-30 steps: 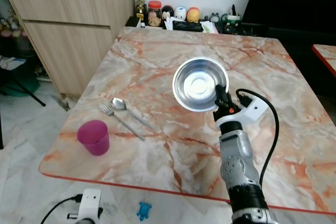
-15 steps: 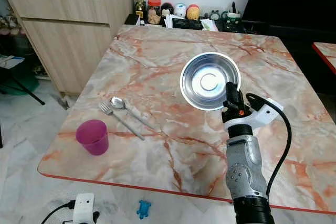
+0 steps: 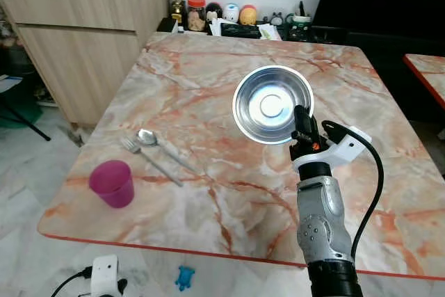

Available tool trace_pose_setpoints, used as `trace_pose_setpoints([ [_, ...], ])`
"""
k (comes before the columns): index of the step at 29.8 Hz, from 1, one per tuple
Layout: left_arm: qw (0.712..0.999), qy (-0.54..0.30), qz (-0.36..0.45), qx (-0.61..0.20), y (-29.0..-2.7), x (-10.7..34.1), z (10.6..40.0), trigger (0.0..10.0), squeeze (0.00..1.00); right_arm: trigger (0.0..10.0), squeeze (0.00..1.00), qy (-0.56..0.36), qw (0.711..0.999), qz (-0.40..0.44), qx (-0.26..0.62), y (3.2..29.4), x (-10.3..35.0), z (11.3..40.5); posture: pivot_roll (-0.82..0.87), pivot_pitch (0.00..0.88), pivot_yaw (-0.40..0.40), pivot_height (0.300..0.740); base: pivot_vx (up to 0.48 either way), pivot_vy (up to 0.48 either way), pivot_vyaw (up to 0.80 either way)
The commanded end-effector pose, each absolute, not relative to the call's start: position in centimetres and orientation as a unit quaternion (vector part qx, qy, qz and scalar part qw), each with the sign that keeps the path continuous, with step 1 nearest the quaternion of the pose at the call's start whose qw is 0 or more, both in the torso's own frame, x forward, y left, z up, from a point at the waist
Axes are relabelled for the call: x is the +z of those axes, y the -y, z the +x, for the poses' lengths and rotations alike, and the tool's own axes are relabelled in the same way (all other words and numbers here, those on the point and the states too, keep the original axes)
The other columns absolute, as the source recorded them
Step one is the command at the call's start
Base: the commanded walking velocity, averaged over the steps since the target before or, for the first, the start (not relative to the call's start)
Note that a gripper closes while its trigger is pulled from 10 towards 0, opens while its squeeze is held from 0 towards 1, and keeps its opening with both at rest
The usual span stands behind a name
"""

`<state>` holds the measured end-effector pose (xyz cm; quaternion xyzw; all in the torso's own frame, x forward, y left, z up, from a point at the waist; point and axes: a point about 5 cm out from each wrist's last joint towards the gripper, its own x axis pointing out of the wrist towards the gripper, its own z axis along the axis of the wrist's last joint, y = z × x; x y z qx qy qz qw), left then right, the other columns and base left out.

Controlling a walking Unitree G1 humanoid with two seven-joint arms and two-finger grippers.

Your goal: Setting the table

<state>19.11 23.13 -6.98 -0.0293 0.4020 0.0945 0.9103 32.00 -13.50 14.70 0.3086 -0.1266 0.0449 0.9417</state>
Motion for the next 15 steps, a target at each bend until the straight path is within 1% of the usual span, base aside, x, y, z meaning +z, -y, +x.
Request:
trace_pose_setpoints([
  [1, 0.910, -0.404, -0.028, 0.093, -23.13, -7.06, 18.95, 10.0, 0.00, 10.0, 0.00, 0.135, 0.941, 0.305, 0.049, 13.40, 15.36, 32.11, 0.10, 0.000, -0.084, 0.740, 0.000, -0.259, 0.00],
  [9, 0.914, -0.395, -0.025, 0.090, -22.88, -6.75, 19.63, 10.0, 0.00, 10.0, 0.00, 0.125, 0.941, 0.310, 0.048, 13.49, 15.11, 32.31, 0.11, 0.023, -0.088, 0.740, 0.000, -0.257, 0.00],
  [14, 0.915, -0.393, -0.024, 0.090, -22.85, -6.68, 19.79, 10.0, 0.00, 10.0, 0.00, 0.124, 0.939, 0.316, 0.055, 13.11, 15.25, 32.41, 0.11, 0.028, -0.086, 0.740, 0.000, -0.256, -0.65],
  [15, 0.915, -0.391, -0.024, 0.090, -22.75, -6.65, 19.87, 10.0, 0.00, 10.0, 0.00, 0.128, 0.940, 0.312, 0.052, 13.19, 15.30, 32.37, 0.11, 0.029, -0.086, 0.740, 0.000, -0.262, 0.00],
])
